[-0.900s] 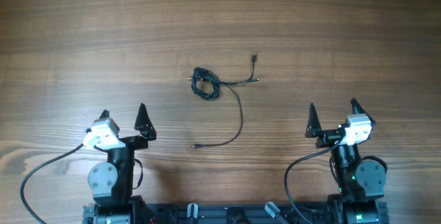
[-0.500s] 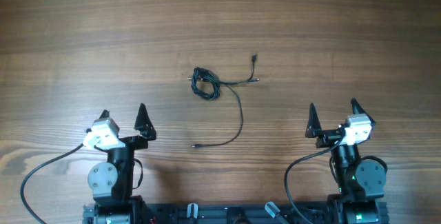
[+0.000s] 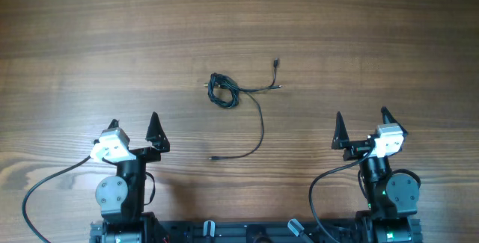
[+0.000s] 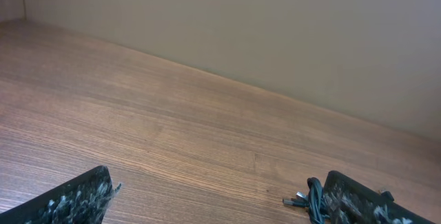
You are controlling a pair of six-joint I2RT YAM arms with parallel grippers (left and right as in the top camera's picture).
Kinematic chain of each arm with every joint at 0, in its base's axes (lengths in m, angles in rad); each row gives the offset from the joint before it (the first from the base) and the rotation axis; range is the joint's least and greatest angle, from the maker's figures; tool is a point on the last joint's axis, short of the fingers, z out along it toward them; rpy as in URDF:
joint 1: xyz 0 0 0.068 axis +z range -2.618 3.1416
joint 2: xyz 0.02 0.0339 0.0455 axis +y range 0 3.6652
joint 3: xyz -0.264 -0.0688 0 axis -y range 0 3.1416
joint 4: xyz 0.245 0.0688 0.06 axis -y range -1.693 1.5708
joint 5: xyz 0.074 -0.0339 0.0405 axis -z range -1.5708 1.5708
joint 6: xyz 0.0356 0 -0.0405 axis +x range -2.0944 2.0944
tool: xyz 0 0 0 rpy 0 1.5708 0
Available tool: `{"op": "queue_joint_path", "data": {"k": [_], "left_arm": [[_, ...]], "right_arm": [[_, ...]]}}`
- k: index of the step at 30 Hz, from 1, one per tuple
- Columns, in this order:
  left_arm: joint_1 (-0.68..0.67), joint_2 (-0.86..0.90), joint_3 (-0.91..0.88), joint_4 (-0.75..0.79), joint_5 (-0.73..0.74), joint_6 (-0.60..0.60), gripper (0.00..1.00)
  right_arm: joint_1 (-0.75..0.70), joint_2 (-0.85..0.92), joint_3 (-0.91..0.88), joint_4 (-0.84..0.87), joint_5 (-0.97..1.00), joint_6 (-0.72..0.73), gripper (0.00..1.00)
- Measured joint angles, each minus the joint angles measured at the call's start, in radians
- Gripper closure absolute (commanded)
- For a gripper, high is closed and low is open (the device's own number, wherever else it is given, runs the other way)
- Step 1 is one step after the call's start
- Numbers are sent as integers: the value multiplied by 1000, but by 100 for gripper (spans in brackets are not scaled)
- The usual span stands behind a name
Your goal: Untangle cables
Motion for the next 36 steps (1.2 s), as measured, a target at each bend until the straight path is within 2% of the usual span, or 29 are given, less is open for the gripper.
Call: {"op": "queue_joint_path", "data": {"k": [31,36], "left_arm": [[0,0,0,8,-35,0,0],[0,0,1,0,10,0,0]], "right_arm": [[0,0,0,0,0,0,0],[0,0,0,0,0,0,0]]}}
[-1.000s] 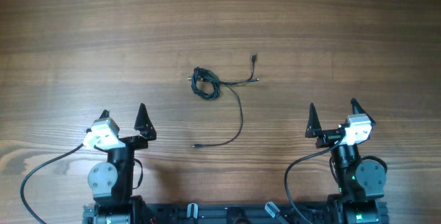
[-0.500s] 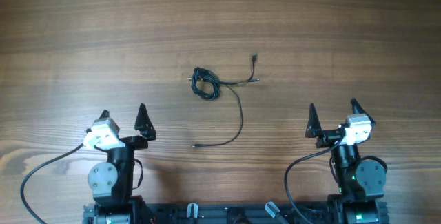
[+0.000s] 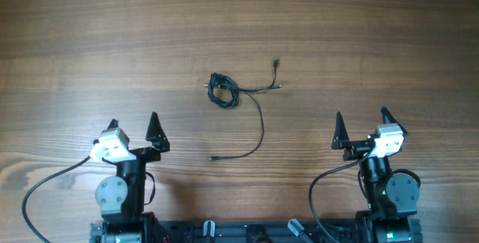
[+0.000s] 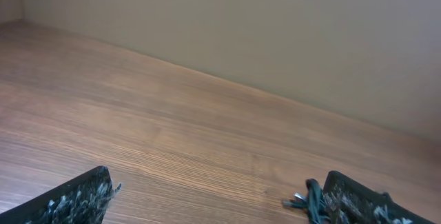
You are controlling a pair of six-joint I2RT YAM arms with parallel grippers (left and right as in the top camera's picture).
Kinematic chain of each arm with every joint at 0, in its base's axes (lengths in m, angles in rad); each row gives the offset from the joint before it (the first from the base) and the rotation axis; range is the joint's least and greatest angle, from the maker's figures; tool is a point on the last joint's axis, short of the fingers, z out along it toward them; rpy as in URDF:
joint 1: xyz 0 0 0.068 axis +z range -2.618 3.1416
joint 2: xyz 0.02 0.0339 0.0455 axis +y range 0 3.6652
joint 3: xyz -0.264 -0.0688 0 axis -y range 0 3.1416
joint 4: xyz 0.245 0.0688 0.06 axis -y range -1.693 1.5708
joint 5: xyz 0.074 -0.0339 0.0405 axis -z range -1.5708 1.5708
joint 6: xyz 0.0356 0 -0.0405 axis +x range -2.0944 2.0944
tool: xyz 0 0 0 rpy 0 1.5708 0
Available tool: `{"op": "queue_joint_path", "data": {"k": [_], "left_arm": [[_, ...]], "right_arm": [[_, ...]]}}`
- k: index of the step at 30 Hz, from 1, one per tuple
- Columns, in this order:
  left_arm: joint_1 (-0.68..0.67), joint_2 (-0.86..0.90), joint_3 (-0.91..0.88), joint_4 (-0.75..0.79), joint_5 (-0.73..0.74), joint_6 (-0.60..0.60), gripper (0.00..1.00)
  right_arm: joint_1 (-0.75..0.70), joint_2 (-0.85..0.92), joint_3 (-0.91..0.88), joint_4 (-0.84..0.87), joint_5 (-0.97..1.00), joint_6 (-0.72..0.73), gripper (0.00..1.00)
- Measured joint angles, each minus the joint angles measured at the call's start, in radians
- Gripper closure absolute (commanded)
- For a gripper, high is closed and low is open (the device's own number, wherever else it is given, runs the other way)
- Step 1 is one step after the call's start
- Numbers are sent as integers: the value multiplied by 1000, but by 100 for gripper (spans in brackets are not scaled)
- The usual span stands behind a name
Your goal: Untangle cables
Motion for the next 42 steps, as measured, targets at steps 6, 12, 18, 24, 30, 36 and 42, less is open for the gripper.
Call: {"op": "queue_joint_path", "data": {"k": [6,12,18,24,30,36,42], "left_arm": [[0,101,97,-94,66,-26,0],[0,369,314,-147,201,-35,0],[-13,721,615,-291,341,-37,0],[-176,1025,920,-424,370,-38,0],[-343,1234,997,-399,371,-38,0],[-375,1416,998,-359,339,-37,18],[-375,1534,998,-303,172,-35,34]], "right_arm": [[0,0,0,0,0,0,0],[0,-2,-1,0,0,0,0],[0,-2,-2,-1,0,0,0],[0,-3,-2,0,0,0,0],[0,-3,-2,0,0,0,0],[0,-3,-2,0,0,0,0],[0,-3,-2,0,0,0,1]]}}
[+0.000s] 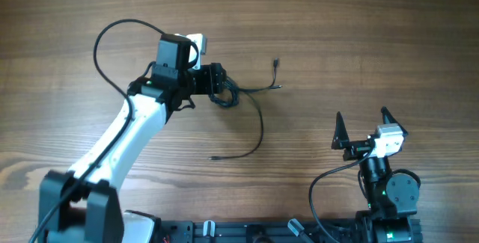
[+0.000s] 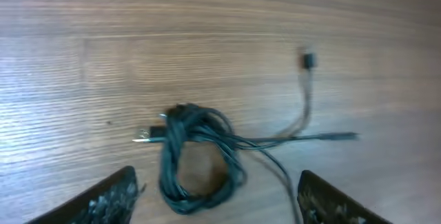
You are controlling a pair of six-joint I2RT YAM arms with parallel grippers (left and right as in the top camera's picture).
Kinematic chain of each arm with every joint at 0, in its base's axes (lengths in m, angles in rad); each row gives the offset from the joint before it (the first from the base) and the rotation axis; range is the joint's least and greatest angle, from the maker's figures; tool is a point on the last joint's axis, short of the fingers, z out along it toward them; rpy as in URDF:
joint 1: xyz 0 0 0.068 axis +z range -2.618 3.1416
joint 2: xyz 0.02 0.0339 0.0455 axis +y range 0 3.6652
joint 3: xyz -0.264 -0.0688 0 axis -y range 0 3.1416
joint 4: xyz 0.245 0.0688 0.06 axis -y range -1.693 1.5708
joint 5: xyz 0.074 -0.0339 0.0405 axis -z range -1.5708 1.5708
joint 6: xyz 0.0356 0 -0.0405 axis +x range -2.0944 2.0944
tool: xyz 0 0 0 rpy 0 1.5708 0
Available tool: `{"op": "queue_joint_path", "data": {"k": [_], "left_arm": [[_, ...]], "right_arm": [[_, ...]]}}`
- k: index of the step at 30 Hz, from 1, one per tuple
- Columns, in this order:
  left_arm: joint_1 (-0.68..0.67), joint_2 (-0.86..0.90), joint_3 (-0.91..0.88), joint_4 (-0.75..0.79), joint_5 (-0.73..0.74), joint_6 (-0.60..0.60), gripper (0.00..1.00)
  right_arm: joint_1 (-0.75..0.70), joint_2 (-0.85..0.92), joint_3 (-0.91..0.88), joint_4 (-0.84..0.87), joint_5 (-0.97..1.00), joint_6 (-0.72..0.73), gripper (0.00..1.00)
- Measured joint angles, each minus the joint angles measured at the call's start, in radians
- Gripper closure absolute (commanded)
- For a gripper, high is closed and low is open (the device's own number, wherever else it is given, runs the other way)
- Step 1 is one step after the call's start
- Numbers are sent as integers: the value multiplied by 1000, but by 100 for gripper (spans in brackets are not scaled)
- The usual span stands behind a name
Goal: Untangle cables
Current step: 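Reach left gripper to the black cable bundle and grasp it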
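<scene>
A thin dark cable lies on the wooden table, wound into a small tangled coil (image 1: pixel 224 97) (image 2: pixel 196 160). Two short ends run right from it to plugs (image 2: pixel 308 60) (image 2: pixel 344 136), and a long tail (image 1: pixel 260 127) curves down toward the front. My left gripper (image 1: pixel 220 83) (image 2: pixel 217 200) hovers over the coil, open, with its fingers (image 2: pixel 110 198) wide on either side and the coil just ahead of them. My right gripper (image 1: pixel 361 117) is open at the front right, far from the cable.
The left arm's white links (image 1: pixel 127 134) stretch diagonally from the front left, with its own supply cord looping (image 1: pixel 112 41) over the table at the back left. The arm bases stand along the table's front edge (image 1: pixel 247 232).
My left arm has left its parked spot at the front left and now reaches out over the coil, wrist camera looking down on it. The cable and the right arm are unchanged.
At both earlier moments the two arms were parked at the front with open grippers, and the cable lay untouched mid-table. Now the left gripper is open above the coil, and the cable lies as before.
</scene>
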Motion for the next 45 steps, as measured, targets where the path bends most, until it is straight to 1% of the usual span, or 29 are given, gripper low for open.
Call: {"op": "queue_joint_path", "data": {"k": [5,8,12,17,20,26,31,33,34,36,41,45], "left_arm": [[0,103,0,16,-40,-5,44],[0,142,0,16,-51,-32,47],[0,179,0,16,-58,-110,48],[0,215,0,13,-58,-239,53],[0,222,0,-14,-58,-316,53],[-14,223,0,-38,-58,-373,54],[-70,240,0,-38,-76,-426,62],[-93,271,0,-40,-113,-472,69],[-95,274,2,-39,-121,-488,75],[-97,282,4,-37,-155,-531,96],[-94,285,8,-43,-176,-561,96],[-61,218,4,-137,-184,-549,96]], "right_arm": [[0,0,0,0,0,0,0],[0,0,0,0,0,0,0],[0,0,0,0,0,0,0],[0,0,0,0,0,0,0],[0,0,0,0,0,0,0],[0,0,0,0,0,0,0],[0,0,0,0,0,0,0],[0,0,0,0,0,0,0],[0,0,0,0,0,0,0],[0,0,0,0,0,0,0],[0,0,0,0,0,0,0],[0,0,0,0,0,0,0]]}}
